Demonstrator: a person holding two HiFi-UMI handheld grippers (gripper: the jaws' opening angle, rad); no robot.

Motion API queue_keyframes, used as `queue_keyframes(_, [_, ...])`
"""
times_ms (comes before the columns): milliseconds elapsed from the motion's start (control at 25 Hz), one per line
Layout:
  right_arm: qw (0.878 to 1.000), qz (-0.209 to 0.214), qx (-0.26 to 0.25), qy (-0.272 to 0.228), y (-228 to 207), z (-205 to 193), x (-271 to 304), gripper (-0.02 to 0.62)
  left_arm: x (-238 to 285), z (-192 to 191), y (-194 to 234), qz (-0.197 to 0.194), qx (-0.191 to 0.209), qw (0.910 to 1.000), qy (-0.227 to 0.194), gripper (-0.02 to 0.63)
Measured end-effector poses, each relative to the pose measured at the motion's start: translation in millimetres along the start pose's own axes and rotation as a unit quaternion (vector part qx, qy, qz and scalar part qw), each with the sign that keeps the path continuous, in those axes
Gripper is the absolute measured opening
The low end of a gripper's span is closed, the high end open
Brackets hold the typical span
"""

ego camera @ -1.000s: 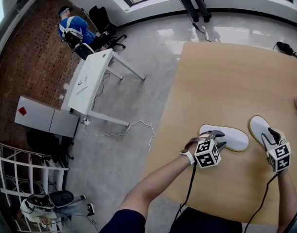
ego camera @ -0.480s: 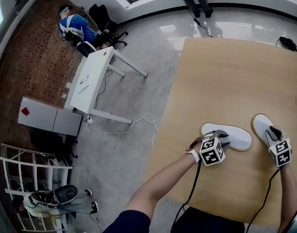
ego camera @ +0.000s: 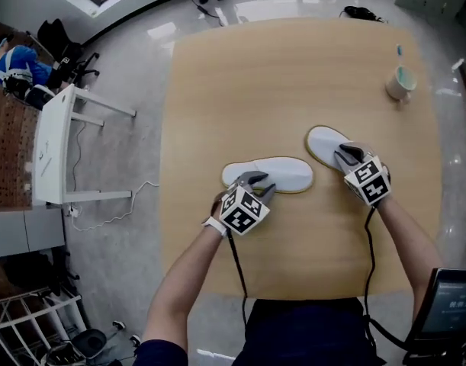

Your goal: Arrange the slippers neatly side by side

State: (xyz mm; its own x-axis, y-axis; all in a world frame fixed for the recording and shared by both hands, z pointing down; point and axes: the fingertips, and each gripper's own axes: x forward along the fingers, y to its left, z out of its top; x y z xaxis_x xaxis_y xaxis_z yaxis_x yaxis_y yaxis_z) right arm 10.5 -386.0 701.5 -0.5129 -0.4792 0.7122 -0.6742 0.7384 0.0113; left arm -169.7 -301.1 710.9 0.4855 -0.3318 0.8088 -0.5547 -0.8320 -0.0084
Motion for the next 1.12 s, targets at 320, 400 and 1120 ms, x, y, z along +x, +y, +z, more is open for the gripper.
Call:
queue_keyframes(320, [1.0,-0.004,0.019,-0.002,-4,-8,-19,0.087,-1,15,-12,0.01,-0.052,0.9986,-0.001,0.129])
queue_keyframes(400, [1.0,-0.009,0.027,-0.001,-4,-10,-19,0.087,-1,14,-10,0.022,-0.07,0.9973,-0.002,0.129])
queue_keyframes(1120, [0.994,-0.052,0.097,0.014,11,-25,-28,0.081,-11,2,-16,0.096,-0.203,0.9745,-0.003,0.124])
